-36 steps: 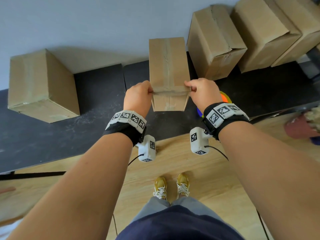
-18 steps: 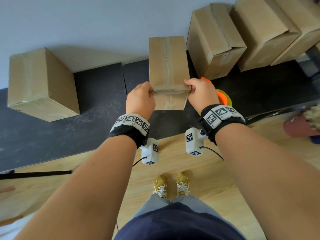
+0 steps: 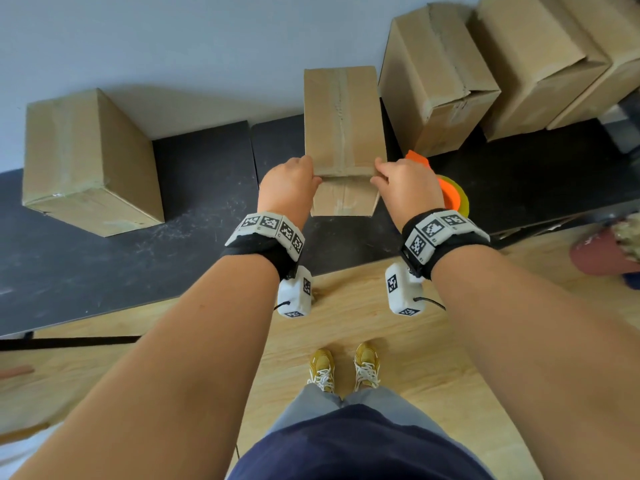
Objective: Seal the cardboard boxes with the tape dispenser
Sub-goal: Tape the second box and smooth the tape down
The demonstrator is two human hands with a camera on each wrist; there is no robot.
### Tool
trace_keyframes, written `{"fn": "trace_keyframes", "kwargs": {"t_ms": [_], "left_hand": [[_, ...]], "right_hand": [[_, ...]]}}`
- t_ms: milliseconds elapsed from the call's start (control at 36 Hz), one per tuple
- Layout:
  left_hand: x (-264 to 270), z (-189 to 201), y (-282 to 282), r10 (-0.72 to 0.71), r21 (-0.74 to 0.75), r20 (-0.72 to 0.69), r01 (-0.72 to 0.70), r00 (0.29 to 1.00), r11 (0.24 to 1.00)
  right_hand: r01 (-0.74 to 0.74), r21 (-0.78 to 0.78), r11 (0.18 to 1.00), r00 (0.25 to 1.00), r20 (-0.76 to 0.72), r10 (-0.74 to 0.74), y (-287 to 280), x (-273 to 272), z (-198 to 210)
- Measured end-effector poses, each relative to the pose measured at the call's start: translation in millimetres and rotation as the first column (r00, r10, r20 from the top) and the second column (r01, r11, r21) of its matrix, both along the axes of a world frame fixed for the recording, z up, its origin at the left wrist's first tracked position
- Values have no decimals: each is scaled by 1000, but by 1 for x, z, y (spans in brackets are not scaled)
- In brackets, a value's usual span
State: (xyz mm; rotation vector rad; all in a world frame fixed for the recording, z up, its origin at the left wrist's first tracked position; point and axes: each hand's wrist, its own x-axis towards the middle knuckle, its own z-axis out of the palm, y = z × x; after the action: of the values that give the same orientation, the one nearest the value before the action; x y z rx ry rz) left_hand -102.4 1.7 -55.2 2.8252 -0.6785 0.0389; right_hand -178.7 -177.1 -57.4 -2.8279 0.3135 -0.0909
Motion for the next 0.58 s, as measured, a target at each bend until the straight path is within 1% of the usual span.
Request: {"fn": "trace_keyframes", "kwargs": {"t_ms": [139,222,333,444,583], "left_hand": [[2,-3,-4,-17,48,17,17,1000,999],[1,-6,-6,-11,53,34,9,999,999],[-1,-8,-6,5,51,33,-7,999,999],[0,-8,-7,3,48,27,-4,1000,999],[0,-11,-8,10,21,20,-10,1000,1000]], "right_hand": [[-1,-73,997,999,-44,-2,2,7,-1],[3,-46,999,999,-51,-5,0,5,-5],[11,-17,1000,1000,-11,-11,-1,5,-11],[60,50,997,998,20,-61,1,11,-4],[160,79,984,987,16,-161,16,10,4]]}}
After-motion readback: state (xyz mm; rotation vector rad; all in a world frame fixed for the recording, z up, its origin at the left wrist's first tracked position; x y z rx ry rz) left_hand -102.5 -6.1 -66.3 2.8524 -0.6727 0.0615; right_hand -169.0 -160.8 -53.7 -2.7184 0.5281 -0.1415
